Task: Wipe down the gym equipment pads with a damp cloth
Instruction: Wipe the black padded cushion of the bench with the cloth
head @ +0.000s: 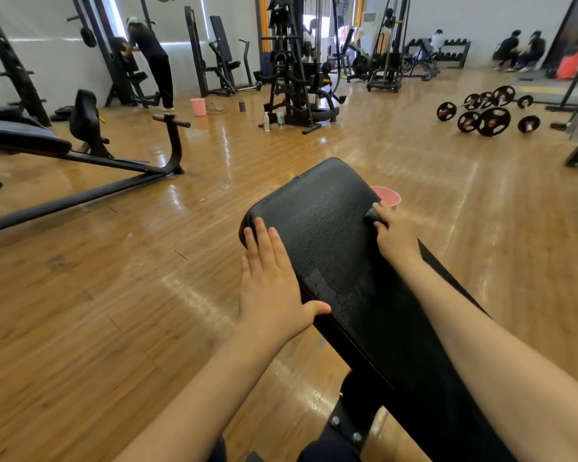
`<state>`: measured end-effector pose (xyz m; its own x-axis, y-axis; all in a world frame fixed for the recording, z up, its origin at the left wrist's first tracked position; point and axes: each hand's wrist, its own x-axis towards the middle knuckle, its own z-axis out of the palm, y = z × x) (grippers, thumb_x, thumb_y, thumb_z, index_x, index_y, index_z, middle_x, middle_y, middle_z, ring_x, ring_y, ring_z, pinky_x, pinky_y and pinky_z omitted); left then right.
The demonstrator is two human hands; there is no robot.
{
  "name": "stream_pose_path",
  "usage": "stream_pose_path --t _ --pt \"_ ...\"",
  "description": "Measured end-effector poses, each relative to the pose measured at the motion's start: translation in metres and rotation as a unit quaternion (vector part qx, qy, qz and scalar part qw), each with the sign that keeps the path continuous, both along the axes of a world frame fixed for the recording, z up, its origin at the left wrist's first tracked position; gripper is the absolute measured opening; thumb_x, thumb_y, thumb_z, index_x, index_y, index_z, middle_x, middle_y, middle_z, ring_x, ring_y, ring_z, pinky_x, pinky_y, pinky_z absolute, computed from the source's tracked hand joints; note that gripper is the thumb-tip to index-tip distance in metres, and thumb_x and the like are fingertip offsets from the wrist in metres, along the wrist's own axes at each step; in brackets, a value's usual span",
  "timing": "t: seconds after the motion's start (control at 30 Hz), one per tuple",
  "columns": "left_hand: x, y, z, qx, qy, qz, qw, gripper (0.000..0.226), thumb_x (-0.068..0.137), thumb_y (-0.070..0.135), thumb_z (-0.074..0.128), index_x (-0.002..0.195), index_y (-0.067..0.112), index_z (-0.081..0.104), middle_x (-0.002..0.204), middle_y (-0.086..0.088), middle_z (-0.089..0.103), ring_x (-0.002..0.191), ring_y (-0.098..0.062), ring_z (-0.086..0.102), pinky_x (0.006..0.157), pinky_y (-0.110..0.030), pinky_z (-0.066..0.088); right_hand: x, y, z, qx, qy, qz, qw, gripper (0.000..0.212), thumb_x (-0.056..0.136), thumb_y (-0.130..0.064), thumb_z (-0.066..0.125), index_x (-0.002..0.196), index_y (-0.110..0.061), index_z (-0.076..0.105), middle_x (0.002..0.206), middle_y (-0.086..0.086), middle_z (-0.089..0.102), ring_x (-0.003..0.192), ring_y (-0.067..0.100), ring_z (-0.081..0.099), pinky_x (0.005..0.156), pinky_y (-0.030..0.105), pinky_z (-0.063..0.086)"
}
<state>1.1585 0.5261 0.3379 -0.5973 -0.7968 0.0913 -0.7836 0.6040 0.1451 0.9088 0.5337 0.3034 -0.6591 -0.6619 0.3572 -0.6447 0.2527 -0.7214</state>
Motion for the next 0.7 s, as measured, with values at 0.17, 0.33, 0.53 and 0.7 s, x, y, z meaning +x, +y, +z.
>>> stream_pose_path --t 0.17,0.33,0.53,0.7 --pt "-0.001 0.000 -0.002 -0.009 0.009 0.001 1.000 0.137 0.071 0.074 0.060 0.140 -0.003 -0.030 0.145 -0.023 -0.042 0.138 -0.036 -0.033 0.115 -0.043 -0.009 0.080 0.039 -0.010 -0.077 0.046 0.118 0.989 0.048 0.082 0.016 0.050 0.126 0.000 0.054 0.139 0.012 0.044 0.129 0.013 0.035 0.103 0.001 0.017" --pt "0.002 -0.002 -0.004 -0.014 0.010 -0.003 1.000 0.136 0.071 0.076 0.057 0.140 -0.002 -0.031 0.145 -0.020 -0.041 0.138 -0.033 -0.034 0.115 -0.042 -0.012 0.120 0.066 -0.013 -0.069 0.083 0.246 0.963 0.049 0.079 0.005 0.044 0.127 -0.003 0.054 0.137 -0.002 0.040 0.130 0.002 0.030 0.108 0.010 0.023" --pt "0.005 -0.006 -0.007 -0.015 0.023 -0.026 0.999 0.134 0.070 0.075 0.056 0.133 0.002 -0.037 0.134 -0.014 -0.049 0.127 -0.028 -0.043 0.116 -0.043 -0.011 0.127 0.051 -0.002 -0.045 0.176 0.295 0.938 0.047 0.079 0.004 0.052 0.126 0.000 0.055 0.139 0.012 0.044 0.131 0.021 0.034 0.111 0.019 0.020" --pt "0.003 -0.005 -0.008 -0.014 0.037 -0.023 0.999 0.139 0.066 0.076 0.061 0.132 0.003 -0.037 0.135 -0.012 -0.049 0.126 -0.026 -0.044 0.114 -0.041 -0.014 0.120 0.067 -0.025 -0.069 0.203 0.274 0.938 0.042 0.086 -0.003 0.045 0.127 -0.004 0.054 0.141 0.005 0.041 0.133 0.016 0.035 0.112 0.026 0.026"
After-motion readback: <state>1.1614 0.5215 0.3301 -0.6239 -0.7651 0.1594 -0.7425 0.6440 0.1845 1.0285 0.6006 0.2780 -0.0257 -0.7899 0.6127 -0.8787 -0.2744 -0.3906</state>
